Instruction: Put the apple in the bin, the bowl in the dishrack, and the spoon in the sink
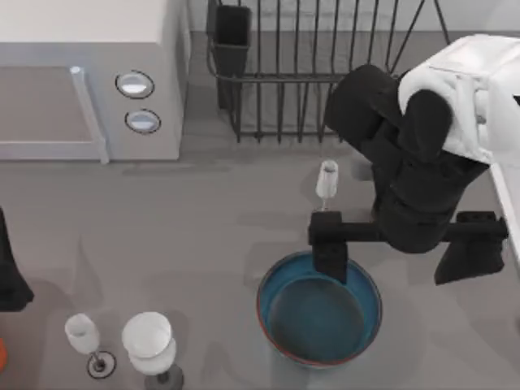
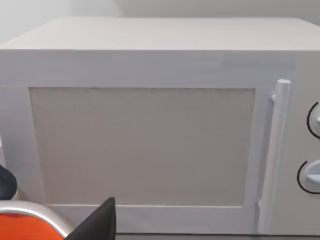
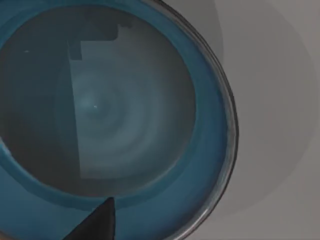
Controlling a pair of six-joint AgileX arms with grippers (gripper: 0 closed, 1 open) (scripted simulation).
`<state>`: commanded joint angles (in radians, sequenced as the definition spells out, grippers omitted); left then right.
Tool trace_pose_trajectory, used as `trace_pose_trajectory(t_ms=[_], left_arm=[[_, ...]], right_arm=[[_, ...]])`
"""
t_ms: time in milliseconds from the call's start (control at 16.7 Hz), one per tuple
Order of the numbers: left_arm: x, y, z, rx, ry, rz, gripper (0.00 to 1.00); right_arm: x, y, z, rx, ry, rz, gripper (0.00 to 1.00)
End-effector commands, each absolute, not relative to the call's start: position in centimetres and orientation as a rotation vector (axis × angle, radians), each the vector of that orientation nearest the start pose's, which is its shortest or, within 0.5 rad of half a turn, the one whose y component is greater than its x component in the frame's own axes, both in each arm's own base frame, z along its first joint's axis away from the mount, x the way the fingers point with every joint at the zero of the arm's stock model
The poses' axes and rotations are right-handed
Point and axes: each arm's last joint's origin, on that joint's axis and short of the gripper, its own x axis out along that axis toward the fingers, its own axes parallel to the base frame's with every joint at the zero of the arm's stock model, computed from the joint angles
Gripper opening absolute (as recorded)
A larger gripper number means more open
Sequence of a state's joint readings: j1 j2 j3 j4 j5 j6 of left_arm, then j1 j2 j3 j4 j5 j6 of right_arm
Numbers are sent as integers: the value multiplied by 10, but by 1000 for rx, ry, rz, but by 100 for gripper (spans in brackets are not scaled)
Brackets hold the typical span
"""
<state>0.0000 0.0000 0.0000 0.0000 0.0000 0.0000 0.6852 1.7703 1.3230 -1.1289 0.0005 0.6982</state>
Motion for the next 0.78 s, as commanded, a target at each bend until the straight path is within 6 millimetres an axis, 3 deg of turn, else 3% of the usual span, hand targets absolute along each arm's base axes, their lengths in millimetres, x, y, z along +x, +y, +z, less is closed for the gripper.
trace_pose_trajectory(t_ms=[300,420,720,780], left_arm=[[106,-1,160,0,0,0,100],[106,-1,160,0,0,0,100],[106,-1,160,0,0,0,100],[106,-1,160,0,0,0,100]], right_arm=[[251,209,148,13,1562,-2,100],[249,208,133,9,1568,-6,100],[248,207,129,8,1571,-8,100],[248,207,129,8,1571,-8,92]])
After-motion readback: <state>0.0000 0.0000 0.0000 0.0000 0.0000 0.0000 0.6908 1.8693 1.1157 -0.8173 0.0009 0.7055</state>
